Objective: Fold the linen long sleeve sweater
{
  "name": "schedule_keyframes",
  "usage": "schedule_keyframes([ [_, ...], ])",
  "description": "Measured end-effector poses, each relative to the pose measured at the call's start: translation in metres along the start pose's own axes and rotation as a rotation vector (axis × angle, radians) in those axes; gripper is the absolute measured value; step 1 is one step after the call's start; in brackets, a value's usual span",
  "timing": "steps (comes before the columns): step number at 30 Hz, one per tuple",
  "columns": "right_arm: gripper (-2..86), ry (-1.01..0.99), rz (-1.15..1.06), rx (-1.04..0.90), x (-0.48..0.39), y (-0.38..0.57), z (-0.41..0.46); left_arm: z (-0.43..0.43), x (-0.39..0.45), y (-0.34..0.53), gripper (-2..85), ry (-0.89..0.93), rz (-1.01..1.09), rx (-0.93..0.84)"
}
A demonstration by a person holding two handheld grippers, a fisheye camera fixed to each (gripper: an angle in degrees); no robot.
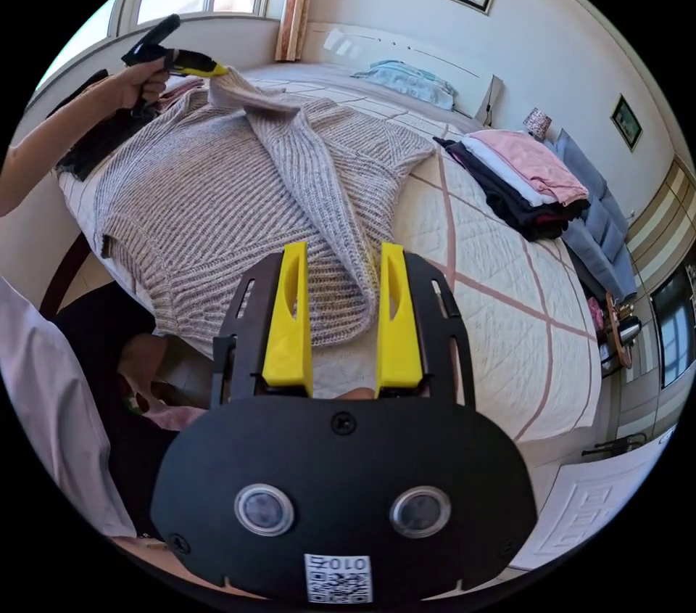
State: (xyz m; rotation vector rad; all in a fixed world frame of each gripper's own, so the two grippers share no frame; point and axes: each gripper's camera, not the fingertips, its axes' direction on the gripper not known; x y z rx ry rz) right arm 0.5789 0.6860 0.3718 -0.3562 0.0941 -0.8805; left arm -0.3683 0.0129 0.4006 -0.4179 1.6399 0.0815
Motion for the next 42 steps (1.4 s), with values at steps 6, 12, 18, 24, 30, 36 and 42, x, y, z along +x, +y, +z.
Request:
schedule_keyframes([
  [6,5.6,0.101,0.023,0.0,0.014,-0.007,0.009,-0.054,0.053,-0.031,0.3,0.175,0.186,0.077],
  [12,2.7,-0.104,0.461,-0.02,0.093,0.029,-0.013,-0.095,0.117,-0.065,0.3,0.24,0.38,0.157],
  [18,2.7,-0.217,0.585,-0.004,0.1,0.086,0.003,-0.056,0.096,0.024,0.5,0.119,0.396,-0.119],
  [24,2.8,-0.179,0.538,-0.044,0.102,0.077,-0.002,-0.021,0.003,0.128,1.4,0.229,0.027,-0.283],
  [30,3.3,-0.097,0.473,-0.128,0.094,0.061,0.003,-0.029,-0.011,0.141,5.9,0.254,-0.048,-0.255],
  [36,3.7,-0.115,0.503,-0.11,0.096,0.062,0.0,-0.051,-0.017,0.115,11.5,0.072,-0.118,-0.191],
  [42,2.8,-0.099,0.503,-0.128,0.095,0.06,-0.001,-0.027,0.0,0.061,14.1,-0.165,-0.025,-0.202],
])
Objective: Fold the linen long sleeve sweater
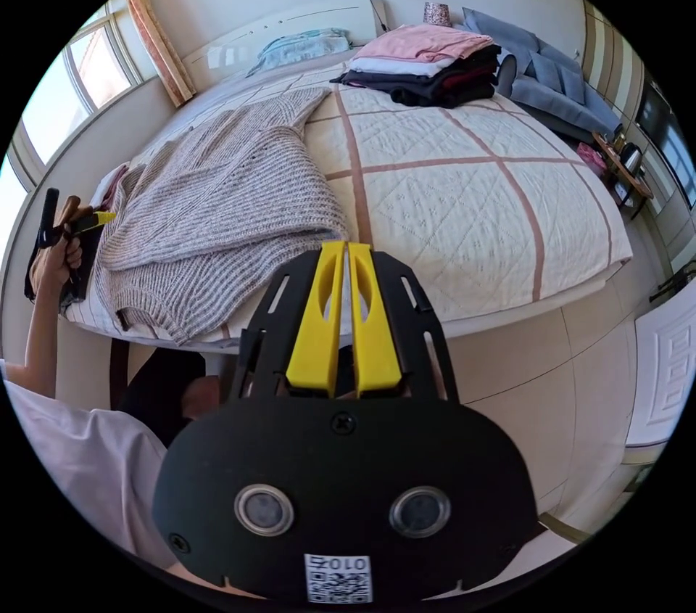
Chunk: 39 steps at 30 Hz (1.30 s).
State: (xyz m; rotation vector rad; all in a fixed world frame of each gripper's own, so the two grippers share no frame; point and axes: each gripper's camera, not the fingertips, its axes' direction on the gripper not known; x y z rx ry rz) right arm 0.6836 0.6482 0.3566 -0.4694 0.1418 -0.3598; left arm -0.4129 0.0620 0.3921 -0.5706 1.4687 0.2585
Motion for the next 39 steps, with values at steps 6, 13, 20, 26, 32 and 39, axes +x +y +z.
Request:
schedule_keyframes([
  [6,2.8,0.065,0.028,0.048,0.005,0.008,-0.025,0.042,-0.011,-0.037,11.7,-0.011,-0.076,-0.062],
  [13,4.9,-0.012,-0.061,0.179,-0.005,-0.028,-0.041,-0.005,-0.009,-0.015,4.8,0.037,-0.035,0.091],
  [20,9.1,-0.082,-0.17,0.055,-0.037,-0.107,0.0,-0.004,-0.026,0.006,2.5,0.128,-0.058,0.045],
  [26,6.0,-0.119,-0.199,-0.203,-0.051,-0.138,0.047,0.004,-0.035,0.012,2.0,0.115,-0.12,0.072],
  [32,5.1,0.019,-0.144,-0.106,-0.056,-0.113,0.037,0.027,-0.027,0.011,2.7,-0.01,-0.089,-0.005],
  [39,6.7,0.027,-0.124,0.128,-0.078,-0.071,-0.025,0.009,-0.009,0.037,6.7,-0.061,-0.076,0.083],
])
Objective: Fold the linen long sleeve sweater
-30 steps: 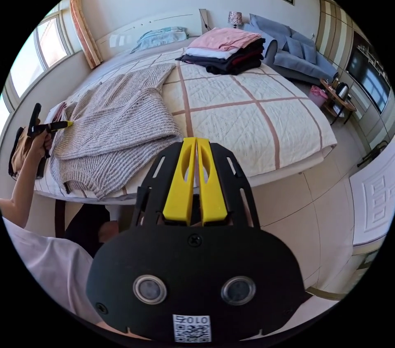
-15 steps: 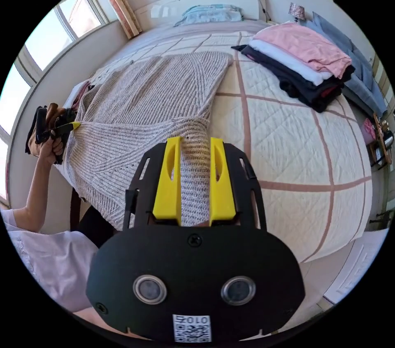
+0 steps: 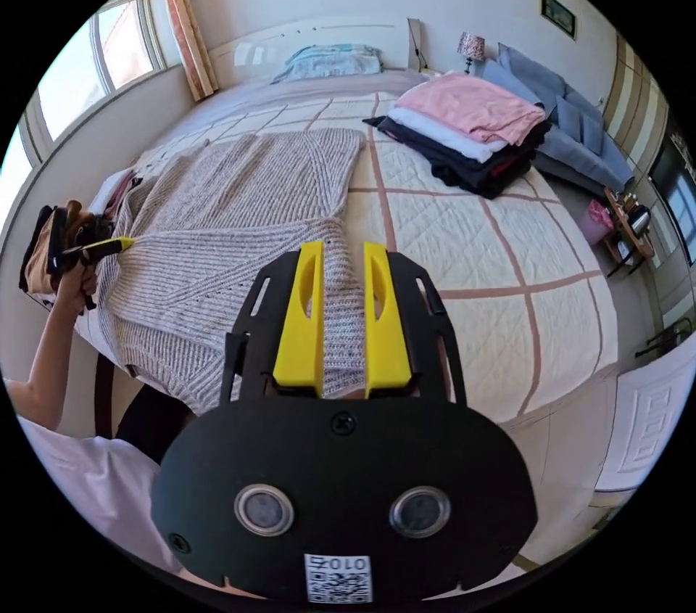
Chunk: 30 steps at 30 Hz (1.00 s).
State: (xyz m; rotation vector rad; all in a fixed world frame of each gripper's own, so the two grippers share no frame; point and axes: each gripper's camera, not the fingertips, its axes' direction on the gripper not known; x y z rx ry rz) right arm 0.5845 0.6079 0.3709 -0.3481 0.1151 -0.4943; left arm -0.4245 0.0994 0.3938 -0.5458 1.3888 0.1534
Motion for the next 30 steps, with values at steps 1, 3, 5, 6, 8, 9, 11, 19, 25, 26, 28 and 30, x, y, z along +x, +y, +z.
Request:
schedule_keyframes([
  [1,6.6,0.017,-0.015,0.034,-0.009,0.01,-0.012,-0.009,0.003,0.004,7.0,-0.009,0.013,0.02],
  [3,6.4,0.02,-0.042,0.059,-0.022,0.026,-0.018,-0.048,0.009,0.019,8.1,-0.074,0.035,0.126],
  [5,6.3,-0.025,-0.094,0.02,-0.035,0.04,-0.006,-0.069,0.001,0.023,9.0,-0.152,0.01,0.169],
  [6,6.3,-0.042,-0.111,-0.071,-0.04,0.045,0.015,-0.077,-0.008,0.02,9.7,-0.183,-0.01,0.184],
  [8,6.4,-0.086,-0.088,-0.241,-0.043,0.05,0.046,-0.078,-0.028,0.009,11.1,-0.223,-0.052,0.174],
  [9,6.0,-0.099,-0.03,-0.187,-0.044,0.054,0.042,-0.074,-0.041,-0.002,12.0,-0.235,-0.076,0.151],
  [11,5.2,-0.113,-0.003,-0.084,-0.05,0.059,0.023,-0.064,-0.06,-0.021,13.1,-0.224,-0.106,0.107],
  [19,3.0,0.134,-0.104,0.09,-0.092,0.108,-0.05,0.015,-0.123,-0.108,13.0,-0.269,-0.232,-0.074],
  [25,2.9,0.237,-0.064,0.052,-0.081,0.137,-0.071,0.068,-0.147,-0.117,7.0,-0.144,-0.277,-0.095],
  [26,2.9,0.239,-0.061,0.048,-0.081,0.139,-0.071,0.071,-0.142,-0.115,5.6,-0.2,-0.265,-0.1],
  [28,2.9,0.232,-0.051,0.052,-0.081,0.144,-0.071,0.065,-0.133,-0.106,4.0,-0.233,-0.256,-0.05],
  [30,2.8,0.203,-0.049,0.071,-0.083,0.146,-0.07,0.042,-0.121,-0.087,2.9,-0.261,-0.261,0.082],
])
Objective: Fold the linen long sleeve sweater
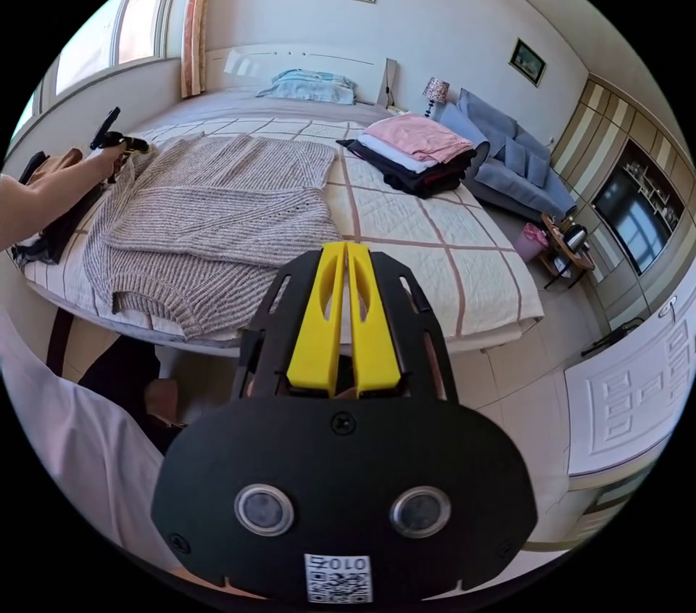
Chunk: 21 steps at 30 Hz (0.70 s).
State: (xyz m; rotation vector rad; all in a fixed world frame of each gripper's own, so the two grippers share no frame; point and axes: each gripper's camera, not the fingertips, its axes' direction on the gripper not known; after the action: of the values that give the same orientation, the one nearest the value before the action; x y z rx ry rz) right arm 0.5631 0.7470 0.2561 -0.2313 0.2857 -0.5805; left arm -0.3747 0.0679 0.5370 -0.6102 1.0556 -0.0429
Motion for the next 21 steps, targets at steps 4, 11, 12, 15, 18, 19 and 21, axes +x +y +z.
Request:
schedule_keyframes([
  [4,2.8,-0.057,-0.032,-0.004,-0.009,-0.007,0.006,-0.071,0.02,0.029,2.2,-0.114,0.011,0.234],
  [11,2.8,-0.089,-0.061,0.052,-0.021,-0.022,0.003,-0.137,0.266,0.101,3.5,-0.283,0.9,0.174],
  [12,2.8,-0.1,-0.057,0.056,-0.022,-0.023,0.003,-0.114,0.304,0.129,4.3,-0.222,1.052,0.03],
  [15,2.8,-0.135,-0.057,0.071,-0.022,-0.025,0.001,-0.066,0.367,0.22,6.1,-0.084,1.297,-0.191],
  [18,2.8,-0.143,-0.086,0.056,-0.022,-0.025,0.001,-0.051,0.383,0.291,7.2,0.017,1.341,-0.222],
  [19,2.9,-0.153,-0.093,0.051,-0.02,-0.025,0.001,-0.05,0.383,0.301,7.4,0.048,1.333,-0.235],
  [21,2.9,-0.197,-0.097,0.042,-0.017,-0.028,0.003,-0.054,0.377,0.332,7.9,0.176,1.301,-0.27],
])
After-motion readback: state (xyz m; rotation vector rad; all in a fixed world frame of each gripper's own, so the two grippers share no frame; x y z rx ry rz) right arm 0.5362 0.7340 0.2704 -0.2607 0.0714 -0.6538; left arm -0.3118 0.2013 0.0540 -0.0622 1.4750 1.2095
